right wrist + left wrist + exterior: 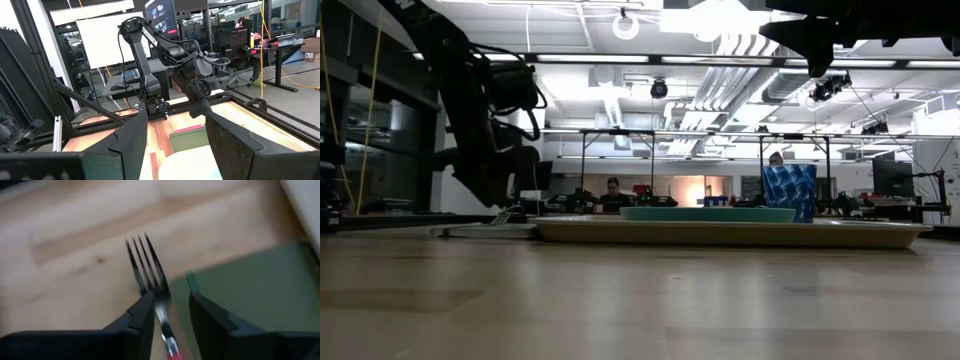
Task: Pick and place plate/cup/fork/spoon on tray
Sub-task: Put the pink fork on the gray table tray to the left of the light blue plate
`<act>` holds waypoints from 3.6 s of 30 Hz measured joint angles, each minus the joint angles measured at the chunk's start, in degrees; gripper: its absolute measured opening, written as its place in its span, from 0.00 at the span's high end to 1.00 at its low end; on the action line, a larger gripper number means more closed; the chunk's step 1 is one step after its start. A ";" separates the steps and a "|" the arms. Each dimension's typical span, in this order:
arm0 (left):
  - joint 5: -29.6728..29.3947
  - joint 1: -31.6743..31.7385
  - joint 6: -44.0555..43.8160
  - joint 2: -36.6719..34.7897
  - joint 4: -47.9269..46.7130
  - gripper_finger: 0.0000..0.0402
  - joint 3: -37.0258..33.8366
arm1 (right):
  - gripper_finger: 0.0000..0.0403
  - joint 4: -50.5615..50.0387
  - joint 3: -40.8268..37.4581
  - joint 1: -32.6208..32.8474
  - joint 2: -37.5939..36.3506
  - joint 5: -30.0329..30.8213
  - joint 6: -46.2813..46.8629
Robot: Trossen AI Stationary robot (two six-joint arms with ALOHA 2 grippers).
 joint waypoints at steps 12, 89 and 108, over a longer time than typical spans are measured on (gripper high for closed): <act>1.03 -0.58 -3.38 -0.02 -2.89 0.62 -2.00 | 0.52 -0.02 0.00 0.00 0.00 -0.02 0.02; -5.67 -27.72 2.10 -21.83 23.60 1.00 -5.68 | 0.52 1.17 0.00 -0.01 0.00 0.01 1.15; 1.87 -40.79 20.48 -2.51 68.34 1.00 -5.88 | 0.52 24.96 5.75 -3.29 24.84 -5.11 6.63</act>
